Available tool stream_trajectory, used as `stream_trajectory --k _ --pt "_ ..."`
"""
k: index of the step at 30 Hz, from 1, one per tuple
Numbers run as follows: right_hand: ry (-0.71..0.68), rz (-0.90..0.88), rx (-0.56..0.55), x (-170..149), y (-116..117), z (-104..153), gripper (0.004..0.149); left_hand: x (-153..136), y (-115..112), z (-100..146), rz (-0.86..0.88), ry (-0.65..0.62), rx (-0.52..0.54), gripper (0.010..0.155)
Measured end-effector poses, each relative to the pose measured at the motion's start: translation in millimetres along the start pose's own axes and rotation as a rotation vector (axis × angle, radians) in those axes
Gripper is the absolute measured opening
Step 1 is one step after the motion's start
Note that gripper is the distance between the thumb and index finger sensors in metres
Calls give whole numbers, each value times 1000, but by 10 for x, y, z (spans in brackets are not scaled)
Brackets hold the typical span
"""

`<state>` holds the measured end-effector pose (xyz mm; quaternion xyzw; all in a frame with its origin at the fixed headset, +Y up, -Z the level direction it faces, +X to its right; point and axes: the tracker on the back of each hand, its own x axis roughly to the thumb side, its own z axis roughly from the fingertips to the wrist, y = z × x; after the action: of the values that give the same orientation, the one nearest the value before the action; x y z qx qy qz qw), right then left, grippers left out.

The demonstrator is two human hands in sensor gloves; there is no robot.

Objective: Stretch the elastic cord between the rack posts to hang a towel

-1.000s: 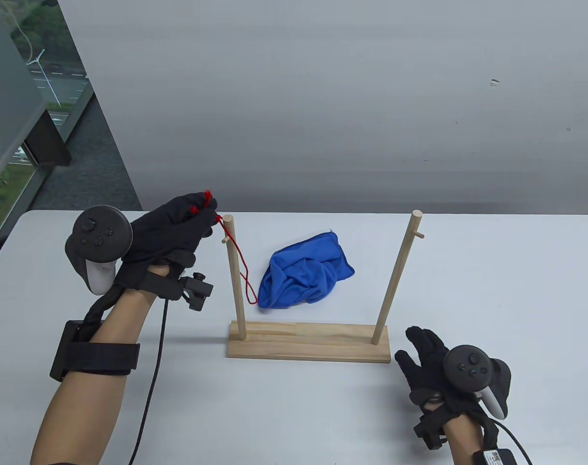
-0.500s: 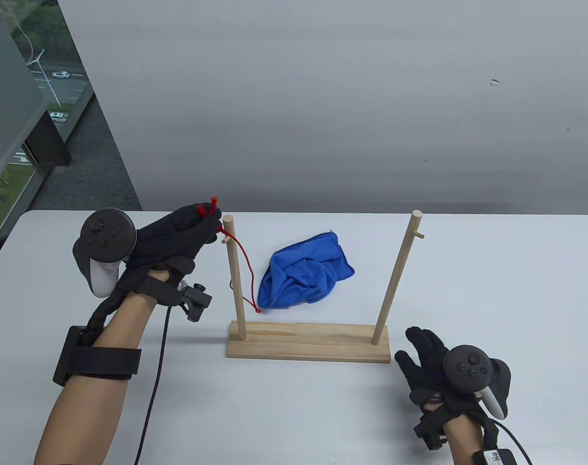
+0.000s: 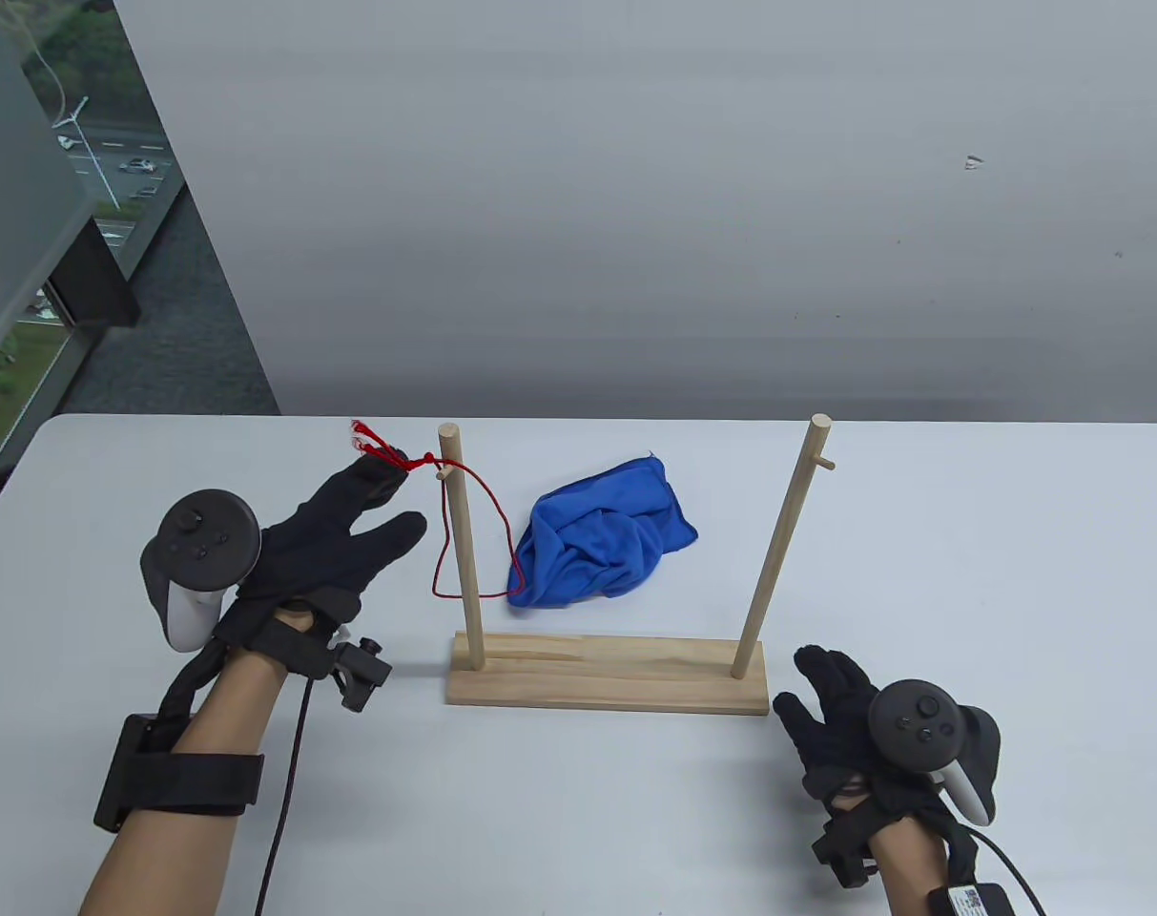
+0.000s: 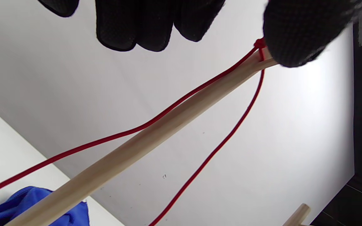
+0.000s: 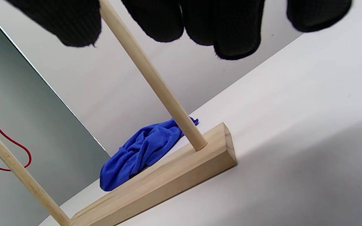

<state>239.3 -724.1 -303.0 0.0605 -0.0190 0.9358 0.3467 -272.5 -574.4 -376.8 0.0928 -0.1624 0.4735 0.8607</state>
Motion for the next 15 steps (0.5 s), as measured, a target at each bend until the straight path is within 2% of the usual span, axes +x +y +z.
stream_trajectory --k 5,15 --pt "1 0 4 4 11 -1 70 -246 -180 184 -118 39 14 75" --pt "-1 3 13 3 13 0 70 -823 -644 399 -150 208 -58 67"
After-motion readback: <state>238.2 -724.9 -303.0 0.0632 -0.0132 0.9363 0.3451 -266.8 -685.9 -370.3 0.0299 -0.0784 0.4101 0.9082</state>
